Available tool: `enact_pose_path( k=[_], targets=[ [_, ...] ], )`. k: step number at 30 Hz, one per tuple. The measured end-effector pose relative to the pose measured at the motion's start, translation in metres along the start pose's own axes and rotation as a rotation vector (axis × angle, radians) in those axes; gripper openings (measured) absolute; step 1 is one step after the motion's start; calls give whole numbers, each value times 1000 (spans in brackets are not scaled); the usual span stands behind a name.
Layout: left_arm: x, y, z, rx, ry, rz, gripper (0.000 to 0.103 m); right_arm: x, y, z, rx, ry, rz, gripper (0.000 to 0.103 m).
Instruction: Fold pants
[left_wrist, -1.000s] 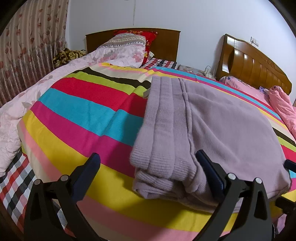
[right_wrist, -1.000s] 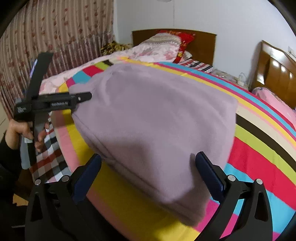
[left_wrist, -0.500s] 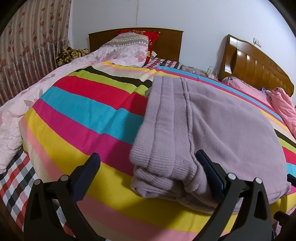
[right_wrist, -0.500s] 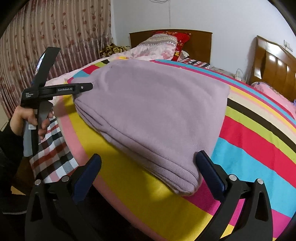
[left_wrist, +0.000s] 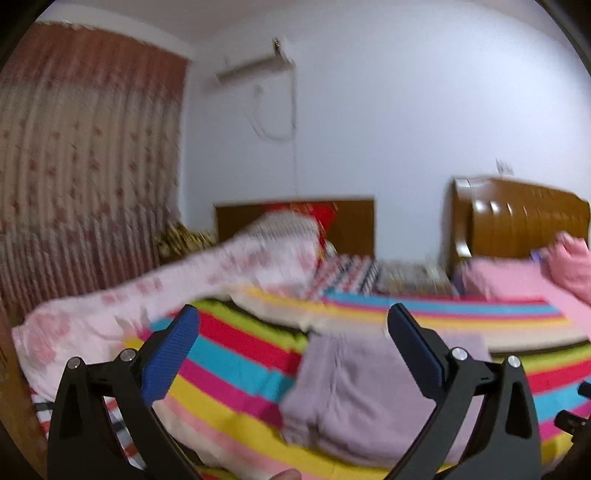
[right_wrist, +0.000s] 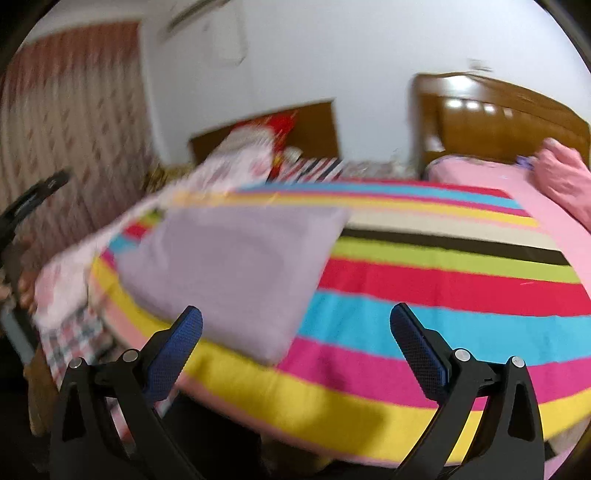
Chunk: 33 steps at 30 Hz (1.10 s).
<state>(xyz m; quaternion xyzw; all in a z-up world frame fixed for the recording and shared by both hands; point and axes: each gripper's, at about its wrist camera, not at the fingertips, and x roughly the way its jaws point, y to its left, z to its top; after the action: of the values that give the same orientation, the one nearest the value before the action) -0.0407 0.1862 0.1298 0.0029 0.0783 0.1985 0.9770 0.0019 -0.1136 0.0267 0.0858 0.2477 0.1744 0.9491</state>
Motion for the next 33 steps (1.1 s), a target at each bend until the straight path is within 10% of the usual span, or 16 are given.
enact_pose_path(
  k=[6,19,33],
  targets=[
    [2,-31,1,46,118,-137,102,-7,9,2,5,-54,-62,98],
    [15,-76,-100,25,380,-148,102,23,33,-30,-88,114,-82,98],
    [11,-79,-128,55,392,-157,102,23,30,-38,-81,136,-86,98]
  ],
)
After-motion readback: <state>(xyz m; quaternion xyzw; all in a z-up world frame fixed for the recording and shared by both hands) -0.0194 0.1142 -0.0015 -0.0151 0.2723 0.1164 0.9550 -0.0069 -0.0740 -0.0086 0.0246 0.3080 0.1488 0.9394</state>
